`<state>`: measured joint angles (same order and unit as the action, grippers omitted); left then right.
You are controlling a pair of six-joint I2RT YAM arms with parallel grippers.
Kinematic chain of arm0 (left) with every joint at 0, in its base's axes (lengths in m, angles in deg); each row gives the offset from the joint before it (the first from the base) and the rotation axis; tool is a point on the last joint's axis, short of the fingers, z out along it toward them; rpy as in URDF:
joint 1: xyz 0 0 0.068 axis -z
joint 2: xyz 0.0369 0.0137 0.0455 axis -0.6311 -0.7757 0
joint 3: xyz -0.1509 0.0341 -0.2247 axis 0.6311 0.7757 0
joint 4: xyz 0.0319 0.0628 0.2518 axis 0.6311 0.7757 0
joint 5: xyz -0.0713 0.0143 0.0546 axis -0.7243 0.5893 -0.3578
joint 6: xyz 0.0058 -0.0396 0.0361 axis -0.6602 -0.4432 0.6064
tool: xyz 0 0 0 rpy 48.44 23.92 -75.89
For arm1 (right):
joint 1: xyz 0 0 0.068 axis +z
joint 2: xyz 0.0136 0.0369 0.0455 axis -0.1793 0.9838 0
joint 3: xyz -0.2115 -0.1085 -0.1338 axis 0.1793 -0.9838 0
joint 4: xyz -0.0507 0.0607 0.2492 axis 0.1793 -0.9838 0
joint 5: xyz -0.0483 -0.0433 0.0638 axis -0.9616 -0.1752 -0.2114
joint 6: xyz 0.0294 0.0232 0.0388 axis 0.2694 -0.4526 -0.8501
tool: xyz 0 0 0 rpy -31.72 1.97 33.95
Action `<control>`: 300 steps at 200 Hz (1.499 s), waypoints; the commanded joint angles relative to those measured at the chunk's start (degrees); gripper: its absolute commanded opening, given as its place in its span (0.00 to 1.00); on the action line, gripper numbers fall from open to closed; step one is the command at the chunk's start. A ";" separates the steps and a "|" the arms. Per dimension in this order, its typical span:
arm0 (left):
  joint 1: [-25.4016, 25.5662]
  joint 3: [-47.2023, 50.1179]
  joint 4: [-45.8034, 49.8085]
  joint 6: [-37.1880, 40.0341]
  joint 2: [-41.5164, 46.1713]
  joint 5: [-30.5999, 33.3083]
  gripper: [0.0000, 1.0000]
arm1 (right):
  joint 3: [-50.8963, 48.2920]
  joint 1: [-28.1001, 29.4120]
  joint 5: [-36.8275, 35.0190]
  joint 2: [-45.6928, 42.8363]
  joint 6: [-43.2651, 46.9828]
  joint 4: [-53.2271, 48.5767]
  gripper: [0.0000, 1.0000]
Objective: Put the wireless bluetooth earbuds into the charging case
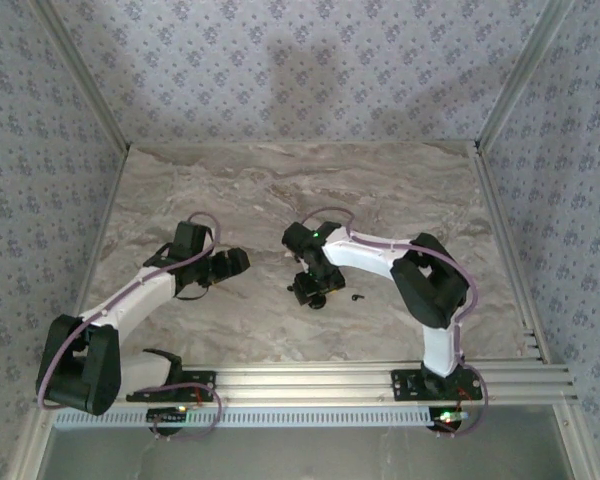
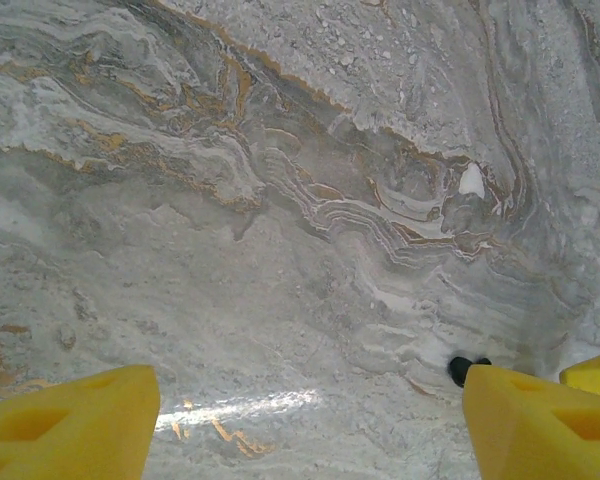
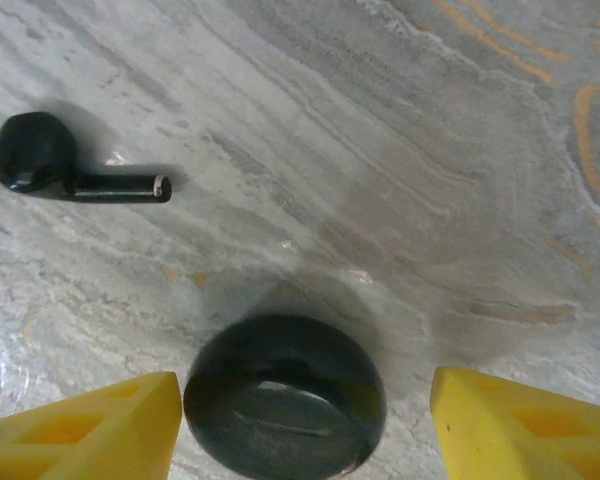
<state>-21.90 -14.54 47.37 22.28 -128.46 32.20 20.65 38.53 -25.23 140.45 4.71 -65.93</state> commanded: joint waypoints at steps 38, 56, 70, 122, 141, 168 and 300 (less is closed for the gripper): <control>-0.45 -0.39 -0.26 2.82 2.40 1.52 0.79 | -0.39 1.59 -0.95 1.80 -1.30 0.45 0.67; -0.49 0.60 -1.48 3.54 2.79 1.95 0.79 | -1.71 1.62 -2.32 1.73 -1.05 0.90 0.63; -0.49 1.45 -2.48 3.87 2.95 2.14 0.79 | -3.13 1.59 -1.88 1.38 -1.32 1.61 0.58; -0.06 5.07 -7.94 5.67 6.68 0.68 0.77 | -11.12 1.06 -1.77 -7.38 -5.08 10.39 0.47; 1.28 6.58 -11.59 9.39 10.07 -0.42 0.76 | -16.67 -0.88 -0.20 -15.51 -8.40 21.64 0.45; 5.31 12.47 -23.03 16.83 17.55 -1.46 0.74 | -25.47 -2.51 4.82 -26.24 -14.36 41.18 0.45; 21.92 23.61 -41.16 46.36 32.48 -2.21 0.66 | -35.44 3.82 7.07 -37.85 -22.83 76.42 0.42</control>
<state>-1.09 9.76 10.13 64.88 -94.17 30.46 -14.69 40.44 -17.30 103.93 -17.36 3.88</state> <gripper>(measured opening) 0.658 0.460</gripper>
